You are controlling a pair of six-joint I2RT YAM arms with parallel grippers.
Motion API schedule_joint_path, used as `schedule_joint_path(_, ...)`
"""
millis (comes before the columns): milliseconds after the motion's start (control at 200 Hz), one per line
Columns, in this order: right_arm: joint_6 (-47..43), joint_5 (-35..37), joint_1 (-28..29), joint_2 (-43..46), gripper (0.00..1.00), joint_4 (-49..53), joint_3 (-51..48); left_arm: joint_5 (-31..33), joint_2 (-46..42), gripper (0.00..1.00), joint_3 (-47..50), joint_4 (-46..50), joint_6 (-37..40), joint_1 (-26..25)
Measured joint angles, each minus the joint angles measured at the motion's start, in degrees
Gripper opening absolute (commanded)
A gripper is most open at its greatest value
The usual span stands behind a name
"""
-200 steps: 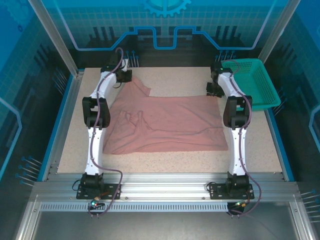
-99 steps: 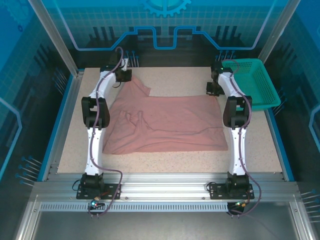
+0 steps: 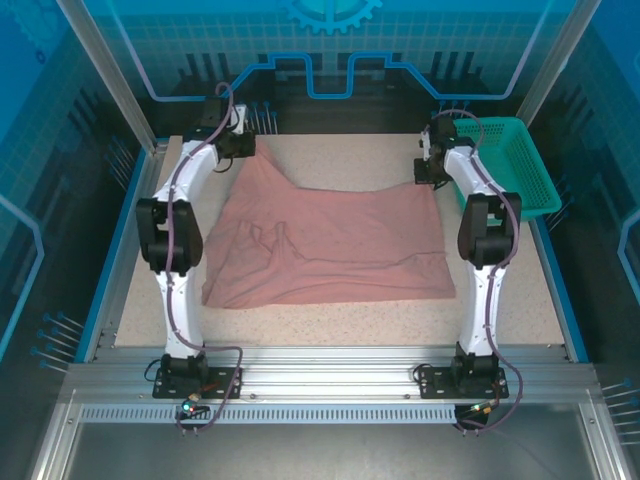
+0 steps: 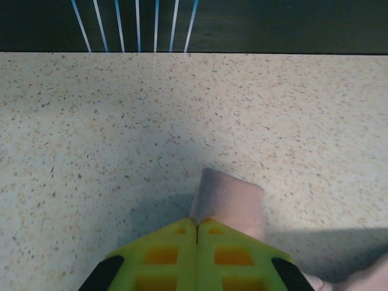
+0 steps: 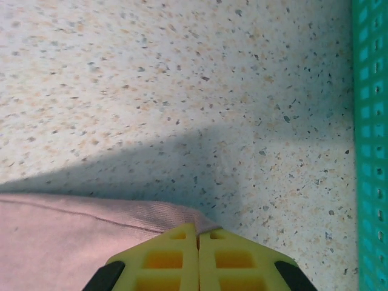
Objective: Fold the inside-out t-shirt
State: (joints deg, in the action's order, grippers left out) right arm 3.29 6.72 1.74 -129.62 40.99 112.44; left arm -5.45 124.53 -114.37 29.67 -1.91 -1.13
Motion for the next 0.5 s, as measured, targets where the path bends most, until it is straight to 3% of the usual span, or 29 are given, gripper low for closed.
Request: schedule_joint_path(500, -4.85, -6.82, -3.63, 16.06, 0.08, -14.78, -25.97, -3.39, -27.06, 0.00, 35.69, -12.44, -6.27, -0.17)
